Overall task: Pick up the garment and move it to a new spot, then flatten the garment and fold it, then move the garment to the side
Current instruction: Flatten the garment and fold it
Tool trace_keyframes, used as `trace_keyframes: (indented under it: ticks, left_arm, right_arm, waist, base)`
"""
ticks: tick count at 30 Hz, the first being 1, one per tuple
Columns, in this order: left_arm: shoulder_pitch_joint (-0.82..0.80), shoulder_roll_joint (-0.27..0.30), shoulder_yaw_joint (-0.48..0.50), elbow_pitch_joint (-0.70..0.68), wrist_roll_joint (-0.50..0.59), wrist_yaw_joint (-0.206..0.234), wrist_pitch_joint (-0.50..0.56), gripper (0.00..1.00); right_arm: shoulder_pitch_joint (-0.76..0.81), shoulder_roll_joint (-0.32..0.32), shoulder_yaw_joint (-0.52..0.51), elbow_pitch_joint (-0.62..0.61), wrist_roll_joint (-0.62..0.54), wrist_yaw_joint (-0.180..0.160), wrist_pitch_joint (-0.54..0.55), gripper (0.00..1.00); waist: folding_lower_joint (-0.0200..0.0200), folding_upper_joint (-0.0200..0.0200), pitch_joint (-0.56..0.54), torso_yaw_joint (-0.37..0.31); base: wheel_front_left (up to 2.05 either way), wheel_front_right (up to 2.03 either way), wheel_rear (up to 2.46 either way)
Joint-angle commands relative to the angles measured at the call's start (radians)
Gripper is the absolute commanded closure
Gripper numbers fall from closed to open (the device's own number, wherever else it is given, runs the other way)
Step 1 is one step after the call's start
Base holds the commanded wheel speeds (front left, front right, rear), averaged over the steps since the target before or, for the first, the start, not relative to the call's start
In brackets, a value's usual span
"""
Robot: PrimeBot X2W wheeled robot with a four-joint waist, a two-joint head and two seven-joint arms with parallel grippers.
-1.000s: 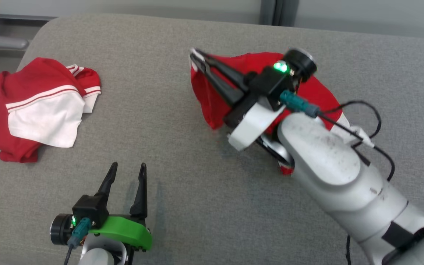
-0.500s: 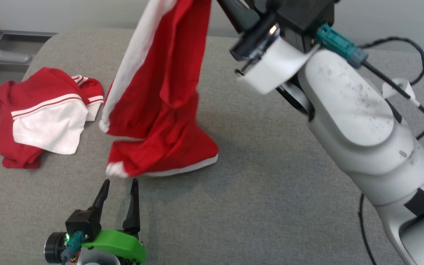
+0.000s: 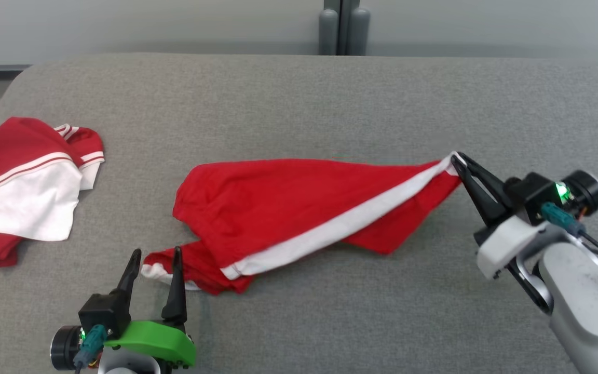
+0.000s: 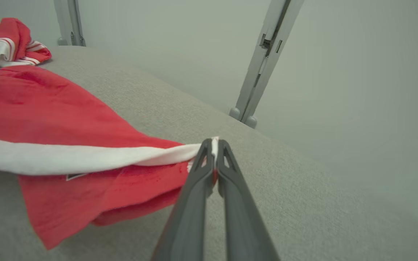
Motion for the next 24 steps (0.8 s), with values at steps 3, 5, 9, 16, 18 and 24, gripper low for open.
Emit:
trace_keyframes:
  ticks: [3,5,9,16,18,24]
  left_arm:
    - [-0.013,0.001,-0.006,-0.003,0.001,-0.002,0.0,0.0]
    - [-0.01,0.001,-0.015,-0.005,-0.003,-0.003,0.0,0.0]
    - [0.004,0.001,-0.047,-0.012,-0.008,-0.004,0.0,0.0]
    - [0.036,0.002,-0.152,-0.021,-0.034,-0.005,0.0,0.0]
    - [0.044,0.002,-0.185,-0.015,-0.041,-0.005,0.001,0.0]
    - [0.061,0.002,-0.268,0.05,-0.078,-0.004,0.0,0.0]
  right_arm:
    - [0.094,0.02,-0.077,0.01,-0.034,-0.001,-0.002,0.0]
    - [0.139,0.048,-0.133,-0.001,-0.058,-0.001,-0.002,0.0]
    - [0.215,0.108,-0.24,-0.041,-0.108,-0.001,-0.002,0.0]
    - [0.308,0.209,-0.334,-0.093,-0.163,-0.001,-0.002,0.0]
    - [0.318,0.223,-0.339,-0.099,-0.17,-0.001,-0.002,0.0]
    - [0.318,0.243,-0.338,-0.103,-0.179,-0.001,-0.002,0.0]
  waist:
    - [0.0,0.0,-0.011,-0.036]
    - [0.0,0.0,-0.019,-0.046]
    - [0.0,0.0,-0.031,-0.061]
    - [0.0,0.0,-0.049,-0.075]
    - [0.0,0.0,-0.051,-0.077]
    - [0.0,0.0,-0.053,-0.08]
  base:
    - [0.0,0.0,0.0]
    - [0.0,0.0,0.0]
    - [0.0,0.0,0.0]
    - [0.0,0.0,0.0]
    - [0.0,0.0,0.0]
    - [0.0,0.0,0.0]
